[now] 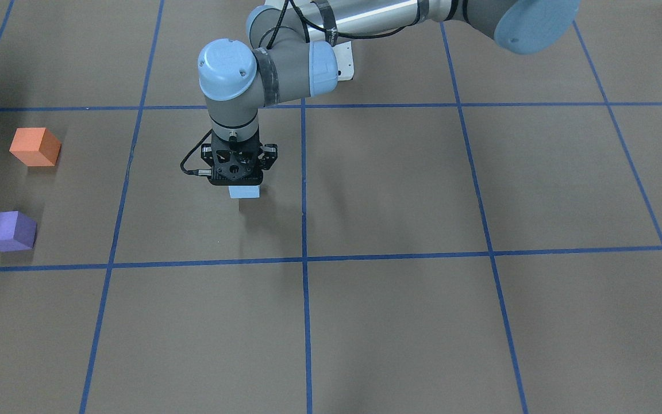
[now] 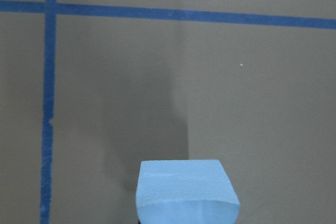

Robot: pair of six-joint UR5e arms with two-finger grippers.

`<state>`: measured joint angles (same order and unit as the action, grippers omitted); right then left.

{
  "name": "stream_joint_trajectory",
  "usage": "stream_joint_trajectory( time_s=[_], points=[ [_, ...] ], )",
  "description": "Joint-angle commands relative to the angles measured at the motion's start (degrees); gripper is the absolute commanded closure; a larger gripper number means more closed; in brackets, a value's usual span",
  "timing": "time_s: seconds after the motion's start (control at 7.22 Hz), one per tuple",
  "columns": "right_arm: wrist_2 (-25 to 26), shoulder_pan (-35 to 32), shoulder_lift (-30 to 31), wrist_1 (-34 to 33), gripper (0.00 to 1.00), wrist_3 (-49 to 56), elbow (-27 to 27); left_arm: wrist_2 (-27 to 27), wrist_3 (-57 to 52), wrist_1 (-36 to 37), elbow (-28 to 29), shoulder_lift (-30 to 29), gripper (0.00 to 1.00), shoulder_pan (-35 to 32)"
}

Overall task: Place blue block between orange and purple blocks
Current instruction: 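Carry the light blue cube with the left gripper toward the table center, then release the cube and lift the left gripper while the right arm reaches in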

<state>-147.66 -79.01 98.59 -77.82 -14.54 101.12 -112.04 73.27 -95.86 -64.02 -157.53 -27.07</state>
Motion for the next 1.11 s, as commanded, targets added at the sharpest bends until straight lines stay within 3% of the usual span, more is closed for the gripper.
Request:
stream_joint_trajectory(
  time_s=[0.0,0.14,0.28,0.55,0.69,0.83,0.97],
  points=[
    [0.17,0.87,-1.73,0.03,0.00,-0.05,0.04,0.16,-0.14,-0.29,0.65,-0.06,0.19,0.26],
    [0.17,1.83,-4.09,0.03,0.00,-2.66,-0.05,1.12,-0.23,-0.21,0.22,-0.15,0.00,0.17],
    [0.17,3.66,-7.07,0.12,0.00,-7.38,0.21,1.56,-0.14,-0.03,-0.05,-0.06,0.00,-0.09],
    [2.09,8.40,-13.74,0.12,0.00,-17.75,1.00,1.30,-0.23,3.46,-8.52,2.38,0.00,-3.41],
    [7.42,12.95,-17.52,0.12,0.00,-24.33,2.31,0.61,-1.01,9.14,-18.23,7.71,0.00,-5.78],
    [12.43,18.22,-20.51,0.12,0.00,-30.66,3.11,-1.05,-1.46,9.89,-29.56,16.99,0.00,-8.50],
    [16.39,21.93,-23.68,0.03,0.00,-36.29,3.73,-3.25,-5.90,10.16,-36.98,25.17,0.00,-11.31]
  ],
)
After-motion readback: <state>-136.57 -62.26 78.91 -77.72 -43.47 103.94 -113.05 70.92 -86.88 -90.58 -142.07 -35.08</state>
